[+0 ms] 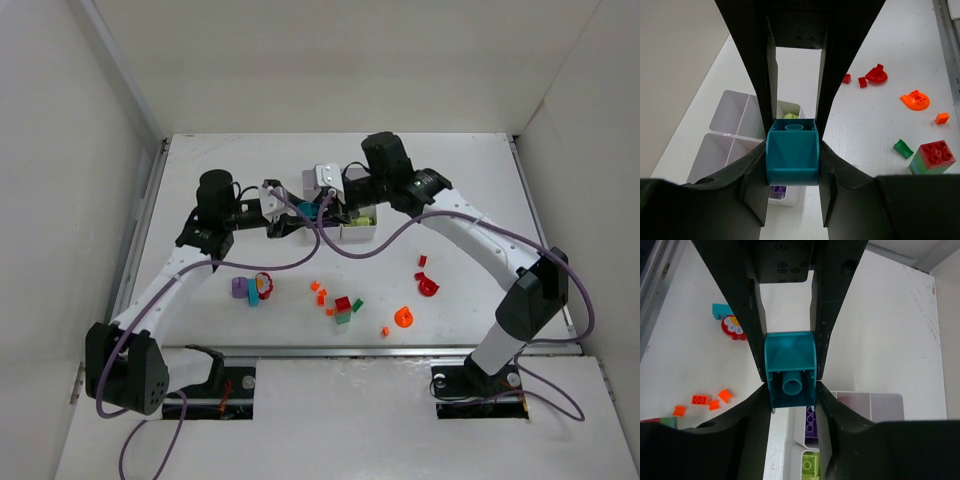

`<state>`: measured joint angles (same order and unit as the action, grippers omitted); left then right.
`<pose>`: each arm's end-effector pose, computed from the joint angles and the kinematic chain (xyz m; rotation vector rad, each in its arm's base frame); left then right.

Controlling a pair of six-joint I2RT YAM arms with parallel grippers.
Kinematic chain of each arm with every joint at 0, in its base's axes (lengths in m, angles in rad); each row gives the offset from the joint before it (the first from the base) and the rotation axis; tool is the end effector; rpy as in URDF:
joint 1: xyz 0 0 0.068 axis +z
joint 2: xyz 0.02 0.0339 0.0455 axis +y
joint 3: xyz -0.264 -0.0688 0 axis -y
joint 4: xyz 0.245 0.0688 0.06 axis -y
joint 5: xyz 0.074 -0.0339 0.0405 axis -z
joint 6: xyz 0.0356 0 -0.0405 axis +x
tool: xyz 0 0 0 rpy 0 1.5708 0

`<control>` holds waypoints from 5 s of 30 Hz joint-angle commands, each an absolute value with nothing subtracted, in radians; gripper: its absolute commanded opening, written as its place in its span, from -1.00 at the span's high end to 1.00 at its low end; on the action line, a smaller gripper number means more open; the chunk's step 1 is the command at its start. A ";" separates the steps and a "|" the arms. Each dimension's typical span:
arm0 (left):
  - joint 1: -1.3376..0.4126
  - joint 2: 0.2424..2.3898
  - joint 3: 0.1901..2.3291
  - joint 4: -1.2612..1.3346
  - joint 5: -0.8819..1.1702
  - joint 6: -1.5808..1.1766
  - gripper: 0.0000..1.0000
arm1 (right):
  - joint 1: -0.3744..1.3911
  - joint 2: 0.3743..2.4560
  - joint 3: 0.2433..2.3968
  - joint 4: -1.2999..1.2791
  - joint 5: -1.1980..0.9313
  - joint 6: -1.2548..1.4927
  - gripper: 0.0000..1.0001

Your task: Sort the legos into containers by color

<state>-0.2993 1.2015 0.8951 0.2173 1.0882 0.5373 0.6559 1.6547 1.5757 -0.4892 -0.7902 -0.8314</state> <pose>0.2454 -0.1087 0.3350 1.3245 1.0007 -0.7148 0.2814 0.2485 0.3637 -1.6753 1.1523 0.7283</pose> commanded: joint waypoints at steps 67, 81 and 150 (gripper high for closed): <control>-0.262 1.155 0.746 0.281 0.281 0.295 -1.00 | 0.646 2.004 1.890 -0.330 -0.124 -0.982 -0.42; -0.271 1.117 0.775 -0.344 0.523 1.062 -0.60 | 0.646 1.548 1.530 -0.077 0.159 -0.581 -1.00; -0.635 0.923 0.522 0.117 0.230 0.508 -0.86 | 1.098 1.517 1.328 -0.893 0.225 0.632 -1.00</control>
